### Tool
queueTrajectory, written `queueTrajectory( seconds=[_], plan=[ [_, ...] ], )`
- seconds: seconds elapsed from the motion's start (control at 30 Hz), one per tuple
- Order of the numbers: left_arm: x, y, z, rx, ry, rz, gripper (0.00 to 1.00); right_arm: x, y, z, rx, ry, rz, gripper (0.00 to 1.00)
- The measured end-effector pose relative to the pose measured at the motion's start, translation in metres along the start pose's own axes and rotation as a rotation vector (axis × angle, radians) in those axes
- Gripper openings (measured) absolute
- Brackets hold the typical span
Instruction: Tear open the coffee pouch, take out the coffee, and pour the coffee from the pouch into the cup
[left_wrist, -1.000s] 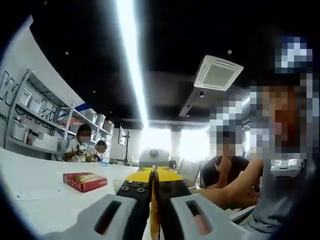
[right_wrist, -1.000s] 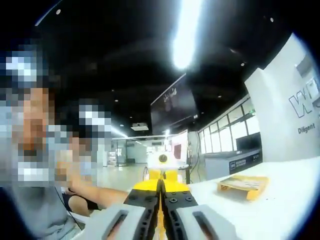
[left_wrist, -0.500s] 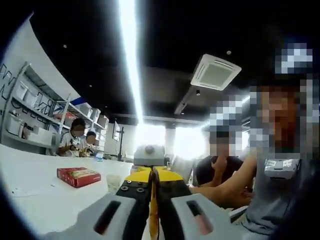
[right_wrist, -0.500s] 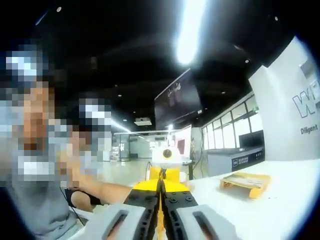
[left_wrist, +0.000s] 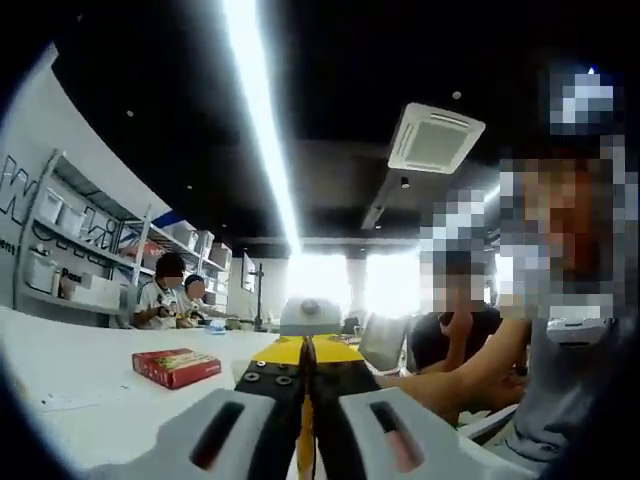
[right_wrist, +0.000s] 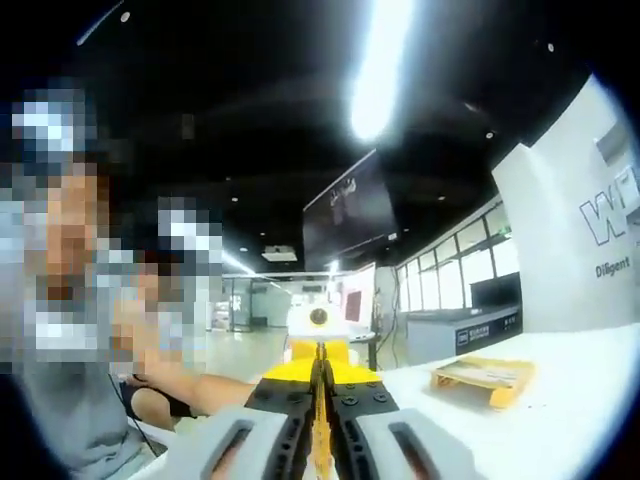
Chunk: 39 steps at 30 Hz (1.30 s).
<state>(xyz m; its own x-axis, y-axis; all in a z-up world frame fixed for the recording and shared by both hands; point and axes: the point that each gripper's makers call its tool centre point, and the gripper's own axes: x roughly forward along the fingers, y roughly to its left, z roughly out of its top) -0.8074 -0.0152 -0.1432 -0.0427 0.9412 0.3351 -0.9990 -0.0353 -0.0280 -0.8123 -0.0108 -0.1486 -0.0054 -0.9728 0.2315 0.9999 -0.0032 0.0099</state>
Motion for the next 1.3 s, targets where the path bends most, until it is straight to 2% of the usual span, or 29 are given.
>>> queueTrajectory(
  seconds=[0.2,0.5,0.8,0.97,1.17,1.3],
  plan=[
    [0.0,0.001,-0.002,-0.002,0.005,0.004,0.03,-0.001,-0.003,0.003,0.005,-0.014,0.002,0.05],
    [0.001,-0.002,-0.002,-0.007,0.002,-0.002,0.04,0.0,0.0,0.001,0.002,0.01,0.0,0.02],
    [0.001,0.0,-0.004,0.02,0.031,0.009,0.04,0.0,0.003,-0.002,-0.001,0.034,-0.014,0.02],
    [0.003,-0.005,-0.004,0.033,0.049,0.001,0.04,-0.001,0.005,-0.001,0.005,0.035,0.003,0.02],
    [0.004,-0.01,-0.007,-0.002,0.038,-0.024,0.04,-0.003,0.009,-0.001,0.006,0.044,0.021,0.02],
    [0.004,-0.013,-0.007,0.003,0.046,-0.03,0.04,-0.002,0.012,-0.001,0.003,0.049,0.03,0.02]
  ],
)
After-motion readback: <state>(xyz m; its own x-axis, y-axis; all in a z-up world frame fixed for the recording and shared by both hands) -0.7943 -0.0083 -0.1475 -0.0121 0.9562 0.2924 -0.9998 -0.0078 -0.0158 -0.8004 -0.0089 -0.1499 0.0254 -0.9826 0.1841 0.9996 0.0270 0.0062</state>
